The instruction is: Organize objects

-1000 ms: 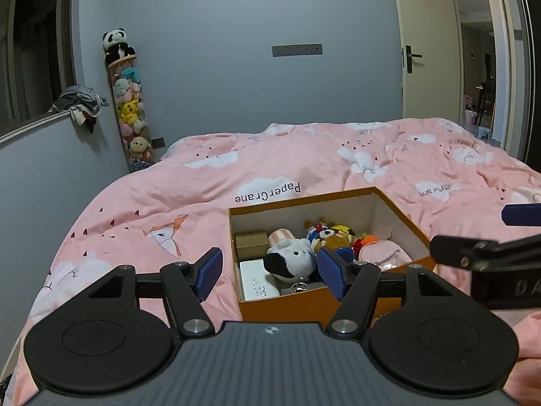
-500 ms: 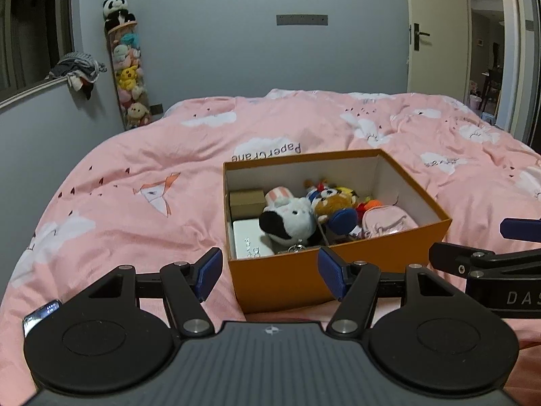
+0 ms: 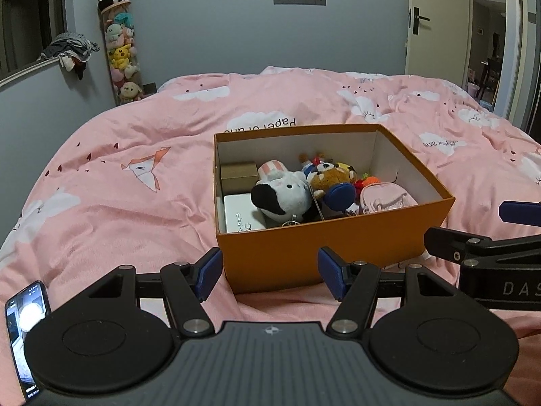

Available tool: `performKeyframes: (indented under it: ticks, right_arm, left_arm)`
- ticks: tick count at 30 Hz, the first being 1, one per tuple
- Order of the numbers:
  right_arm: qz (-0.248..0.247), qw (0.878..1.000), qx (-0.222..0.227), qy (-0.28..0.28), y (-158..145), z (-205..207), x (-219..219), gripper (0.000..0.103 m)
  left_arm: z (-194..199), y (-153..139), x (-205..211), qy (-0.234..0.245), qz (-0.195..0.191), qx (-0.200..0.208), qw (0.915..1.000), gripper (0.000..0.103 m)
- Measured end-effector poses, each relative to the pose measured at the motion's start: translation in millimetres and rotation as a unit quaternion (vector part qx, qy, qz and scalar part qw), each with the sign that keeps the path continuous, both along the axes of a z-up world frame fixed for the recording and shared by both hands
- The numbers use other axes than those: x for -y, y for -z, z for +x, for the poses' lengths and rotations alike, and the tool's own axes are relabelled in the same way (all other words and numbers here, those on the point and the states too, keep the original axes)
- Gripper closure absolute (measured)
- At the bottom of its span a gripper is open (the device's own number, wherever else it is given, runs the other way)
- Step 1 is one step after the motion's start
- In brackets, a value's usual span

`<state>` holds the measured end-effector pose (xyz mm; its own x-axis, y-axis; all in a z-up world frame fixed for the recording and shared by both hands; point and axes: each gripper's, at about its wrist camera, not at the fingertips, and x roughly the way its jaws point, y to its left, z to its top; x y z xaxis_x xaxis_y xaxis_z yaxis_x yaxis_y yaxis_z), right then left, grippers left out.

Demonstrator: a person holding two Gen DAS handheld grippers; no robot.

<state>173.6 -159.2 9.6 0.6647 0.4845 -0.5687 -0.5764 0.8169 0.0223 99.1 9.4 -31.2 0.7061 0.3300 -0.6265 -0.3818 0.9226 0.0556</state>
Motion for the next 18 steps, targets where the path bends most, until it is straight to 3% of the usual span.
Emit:
performKeyframes:
  ticks: [18]
  right_arm:
    - [-0.002,1.0,0.009,-0.004,-4.4,-5.3,0.3,0.001]
  left_arm:
    - [-0.3,-4.6,0.6,0.001,0.005,0.003,1.0,0.029]
